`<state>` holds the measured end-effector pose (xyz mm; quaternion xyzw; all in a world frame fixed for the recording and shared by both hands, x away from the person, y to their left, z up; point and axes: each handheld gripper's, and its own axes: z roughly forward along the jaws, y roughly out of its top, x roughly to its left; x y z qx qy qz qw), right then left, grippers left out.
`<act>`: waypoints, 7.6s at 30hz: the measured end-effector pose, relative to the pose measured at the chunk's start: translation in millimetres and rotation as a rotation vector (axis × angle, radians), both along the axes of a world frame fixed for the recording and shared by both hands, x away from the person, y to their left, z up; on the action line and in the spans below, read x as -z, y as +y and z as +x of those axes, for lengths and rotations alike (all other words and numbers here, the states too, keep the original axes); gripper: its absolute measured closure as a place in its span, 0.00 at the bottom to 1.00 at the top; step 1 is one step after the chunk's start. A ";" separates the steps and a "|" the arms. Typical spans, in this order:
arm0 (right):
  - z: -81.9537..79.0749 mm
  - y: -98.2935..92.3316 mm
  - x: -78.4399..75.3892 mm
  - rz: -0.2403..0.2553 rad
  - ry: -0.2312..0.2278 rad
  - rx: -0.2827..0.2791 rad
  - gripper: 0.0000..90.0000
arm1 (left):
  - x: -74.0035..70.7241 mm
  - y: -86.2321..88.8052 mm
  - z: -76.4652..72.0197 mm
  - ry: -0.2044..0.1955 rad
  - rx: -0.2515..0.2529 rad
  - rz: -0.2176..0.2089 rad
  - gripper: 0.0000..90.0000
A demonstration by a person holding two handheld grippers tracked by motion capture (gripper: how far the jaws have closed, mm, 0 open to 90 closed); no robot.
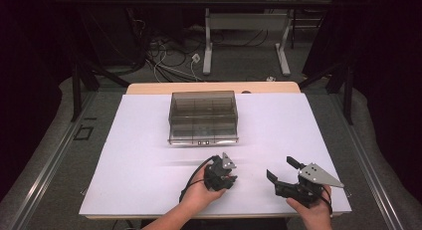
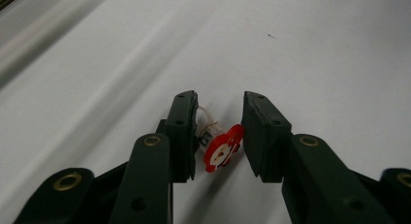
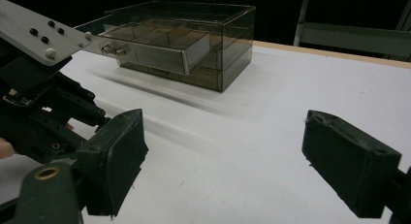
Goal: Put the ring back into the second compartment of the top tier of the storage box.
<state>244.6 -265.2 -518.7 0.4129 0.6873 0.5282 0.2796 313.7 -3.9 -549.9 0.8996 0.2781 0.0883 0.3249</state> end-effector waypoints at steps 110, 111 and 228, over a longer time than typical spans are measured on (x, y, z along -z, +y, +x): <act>0.2 -0.3 -0.2 0.005 -0.005 0.006 0.17 | -71.7 16.1 10.6 0.020 -0.065 -0.111 0.78; 0.3 -0.3 -0.2 0.005 -0.005 0.006 0.17 | -73.2 16.7 10.6 0.024 -0.070 -0.114 0.78; 0.4 -1.2 -0.3 0.001 -0.007 0.006 0.17 | -112.8 62.0 76.1 -0.029 -0.352 -0.117 0.78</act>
